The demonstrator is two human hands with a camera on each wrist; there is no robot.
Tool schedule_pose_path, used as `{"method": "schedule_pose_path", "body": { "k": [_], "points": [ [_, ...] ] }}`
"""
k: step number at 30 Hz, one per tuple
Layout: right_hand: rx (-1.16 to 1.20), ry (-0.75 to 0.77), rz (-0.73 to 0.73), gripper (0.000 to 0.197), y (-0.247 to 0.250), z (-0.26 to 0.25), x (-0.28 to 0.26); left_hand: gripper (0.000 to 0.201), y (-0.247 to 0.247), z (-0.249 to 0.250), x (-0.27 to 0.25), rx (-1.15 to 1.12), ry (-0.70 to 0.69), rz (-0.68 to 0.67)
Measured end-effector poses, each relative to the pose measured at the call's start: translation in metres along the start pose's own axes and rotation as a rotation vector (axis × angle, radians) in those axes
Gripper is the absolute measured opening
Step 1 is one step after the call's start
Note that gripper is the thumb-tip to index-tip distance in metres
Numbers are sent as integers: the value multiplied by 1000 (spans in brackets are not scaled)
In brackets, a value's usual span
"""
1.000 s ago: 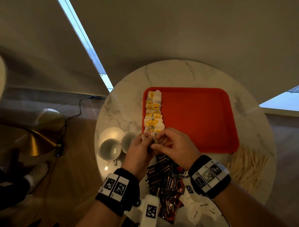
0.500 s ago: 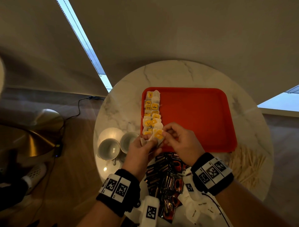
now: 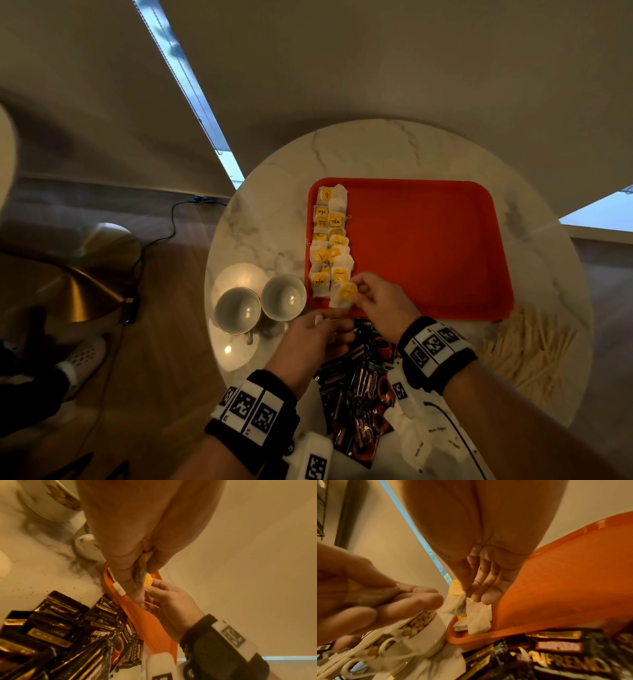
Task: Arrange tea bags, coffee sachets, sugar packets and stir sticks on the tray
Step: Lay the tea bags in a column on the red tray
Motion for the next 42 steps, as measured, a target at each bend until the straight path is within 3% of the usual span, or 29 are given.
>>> {"method": "schedule_pose_path", "body": {
  "k": [4, 12, 16, 22, 26, 30, 33, 36, 42],
  "points": [
    [-51, -9, -51, 21, -16, -12, 17, 25, 6, -1, -2, 63, -42, -20],
    [-419, 33, 17, 14, -33, -29, 44, 22, 19, -3, -3, 47, -90, 11],
    [-474, 45, 19, 17, -34, -29, 47, 21, 23, 0, -5, -6, -129, 7],
    [-225, 131, 142, 21, -5, -37, 17, 31, 21, 3, 2, -141, -141, 23],
    [14, 113, -22, 36, 8, -45, -17, 35, 16, 1, 9, -126, -122, 24],
    [9, 92, -124, 16, 12, -45, -36, 20, 7, 0, 11, 31, -149, 79],
    [49, 125, -102, 2, 11, -36, -38, 29, -3, 1, 9, 110, -187, 65],
    [117, 83, -55, 4, 13, -20, -36, 26, -6, -4, 9, 161, -188, 58],
    [199, -25, -27, 7, 3, 4, -30, 9, -2, -13, 17, 255, -186, 183]
  ]
}}
Point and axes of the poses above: each hand's wrist, its own x-axis towards the middle knuckle, its own y-axis out of the back of the hand, z = x × y, the point moved 4 cm from there along x, towards the middle knuckle, and after that the axes turned 3 degrees about -z, right-handed, at the moved point
